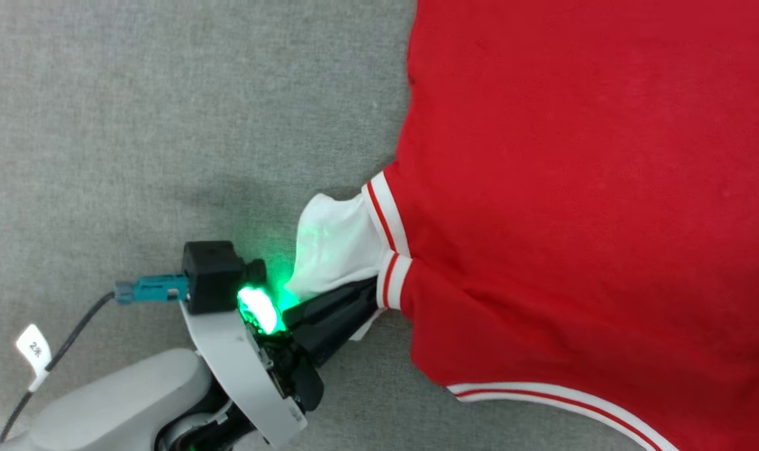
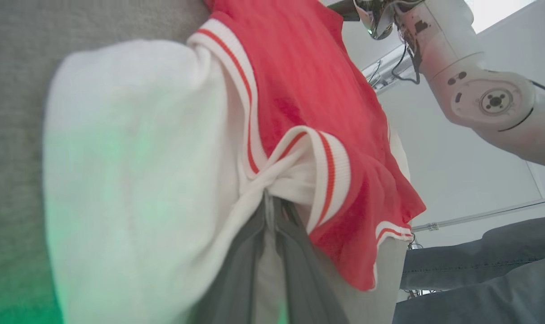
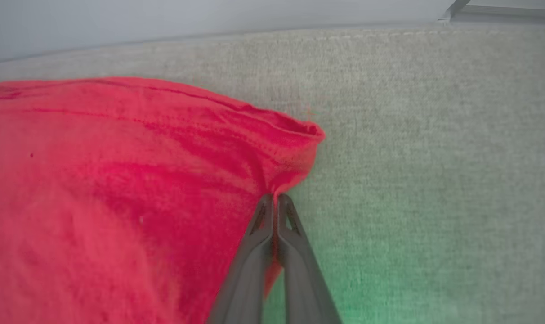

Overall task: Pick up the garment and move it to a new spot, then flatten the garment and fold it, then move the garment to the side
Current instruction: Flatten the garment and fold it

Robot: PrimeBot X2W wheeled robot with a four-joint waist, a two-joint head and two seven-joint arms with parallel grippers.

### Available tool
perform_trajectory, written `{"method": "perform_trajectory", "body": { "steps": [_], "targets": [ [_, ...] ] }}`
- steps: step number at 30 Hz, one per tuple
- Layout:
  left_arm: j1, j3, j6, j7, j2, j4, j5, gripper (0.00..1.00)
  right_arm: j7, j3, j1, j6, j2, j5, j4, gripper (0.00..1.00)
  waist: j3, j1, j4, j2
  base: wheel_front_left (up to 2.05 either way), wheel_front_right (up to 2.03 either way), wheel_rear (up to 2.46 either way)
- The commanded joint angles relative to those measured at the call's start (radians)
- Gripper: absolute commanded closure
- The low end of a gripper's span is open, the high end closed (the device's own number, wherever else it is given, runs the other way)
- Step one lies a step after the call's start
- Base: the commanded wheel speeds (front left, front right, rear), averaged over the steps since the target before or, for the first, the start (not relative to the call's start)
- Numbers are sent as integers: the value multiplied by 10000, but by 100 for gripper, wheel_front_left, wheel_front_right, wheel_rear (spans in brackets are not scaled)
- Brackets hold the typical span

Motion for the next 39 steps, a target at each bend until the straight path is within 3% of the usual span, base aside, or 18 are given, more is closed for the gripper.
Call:
{"method": "perform_trajectory", "body": {
  "steps": [1,9,16,24,30,39],
  "targets": [
    [247,197,183,113,-46,1004,-191,100,184,249,741,-6,74,422,-28,100,-512,0,-301,0,0,0,0],
    [1139,1237,160,69,200,781,29,100,458,1229,3284,-6,-1038,2833,-2643,100,-1632,0,-1045,0,0,0,0],
    [1936,1798,115,66,194,724,85,100,894,762,6526,-6,-1584,4441,-5245,100,-2459,0,-1590,0,0,0,0],
    [2669,2225,114,65,324,834,15,100,1781,208,10277,-6,-1019,5013,-8065,100,-3120,0,-2074,0,0,0,0],
    [3023,2556,114,65,388,819,34,100,2575,774,12996,-6,-650,4980,-9714,100,-3311,0,-2267,0,0,0,0],
    [3266,2768,112,65,462,776,134,100,2068,2314,14433,-6,-94,5058,-10084,100,-3410,0,-2368,0,0,0,0]
  ]
}}
